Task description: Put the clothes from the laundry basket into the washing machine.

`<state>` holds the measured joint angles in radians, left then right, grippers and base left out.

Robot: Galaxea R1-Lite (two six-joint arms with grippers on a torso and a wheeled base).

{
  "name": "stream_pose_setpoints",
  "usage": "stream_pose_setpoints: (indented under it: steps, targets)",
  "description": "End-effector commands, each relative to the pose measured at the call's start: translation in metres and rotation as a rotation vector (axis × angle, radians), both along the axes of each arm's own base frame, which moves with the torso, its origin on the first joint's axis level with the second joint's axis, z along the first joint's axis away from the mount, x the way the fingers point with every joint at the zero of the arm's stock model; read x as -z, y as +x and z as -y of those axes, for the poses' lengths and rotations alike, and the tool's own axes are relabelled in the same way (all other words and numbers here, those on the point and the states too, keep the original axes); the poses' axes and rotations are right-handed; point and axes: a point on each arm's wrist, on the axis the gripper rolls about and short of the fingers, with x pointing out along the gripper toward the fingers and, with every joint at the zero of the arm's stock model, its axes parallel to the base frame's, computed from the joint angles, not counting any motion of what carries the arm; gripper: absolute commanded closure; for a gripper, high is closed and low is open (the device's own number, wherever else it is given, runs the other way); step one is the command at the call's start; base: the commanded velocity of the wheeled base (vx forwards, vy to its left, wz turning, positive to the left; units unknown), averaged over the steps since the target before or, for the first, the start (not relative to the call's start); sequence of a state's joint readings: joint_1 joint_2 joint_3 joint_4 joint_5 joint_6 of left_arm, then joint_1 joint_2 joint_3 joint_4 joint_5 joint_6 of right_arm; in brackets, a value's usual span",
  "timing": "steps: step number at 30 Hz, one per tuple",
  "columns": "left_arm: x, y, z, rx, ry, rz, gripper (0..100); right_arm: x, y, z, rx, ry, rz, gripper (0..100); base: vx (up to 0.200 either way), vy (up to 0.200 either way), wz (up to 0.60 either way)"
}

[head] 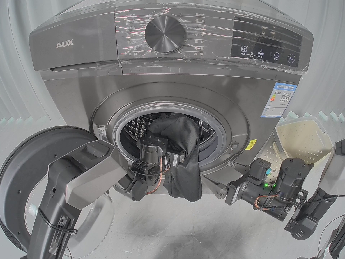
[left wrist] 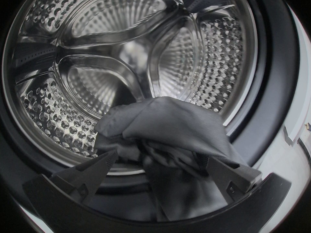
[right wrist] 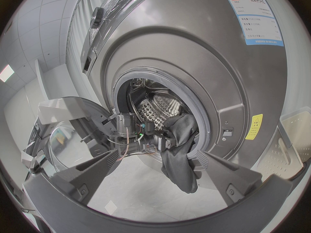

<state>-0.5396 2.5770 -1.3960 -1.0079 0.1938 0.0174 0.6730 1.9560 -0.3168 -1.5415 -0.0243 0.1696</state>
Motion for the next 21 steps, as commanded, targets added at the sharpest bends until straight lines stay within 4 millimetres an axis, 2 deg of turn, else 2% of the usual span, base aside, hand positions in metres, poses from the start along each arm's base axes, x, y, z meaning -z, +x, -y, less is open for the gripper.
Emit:
stream_pose_setpoints:
  steps: [1,6,12,17,21]
  targets:
    - [-0.027,-0.029,-0.002,0.042,0.021,-0.012,0,-0.001,-0.001,-0.001,-0.003,0.002,0.004,0,0.0,0.0,0.0]
    - [-0.032,-0.046,0.002,0.089,0.027,-0.028,0,-0.001,-0.001,-0.001,-0.003,0.001,0.003,0,0.0,0.0,0.0]
    - [-0.027,-0.051,0.012,0.143,0.02,-0.03,0,0.001,-0.001,-0.001,-0.003,-0.001,-0.002,0,0.0,0.0,0.0]
    - [-0.011,-0.044,0.019,0.172,0.014,-0.026,0,0.0,-0.001,-0.002,-0.006,0.0,-0.001,0,0.0,0.0,0.0]
    - [0.001,-0.027,0.026,0.164,-0.005,0.002,0,0.001,-0.002,-0.002,-0.008,-0.001,-0.002,0,0.0,0.0,0.0]
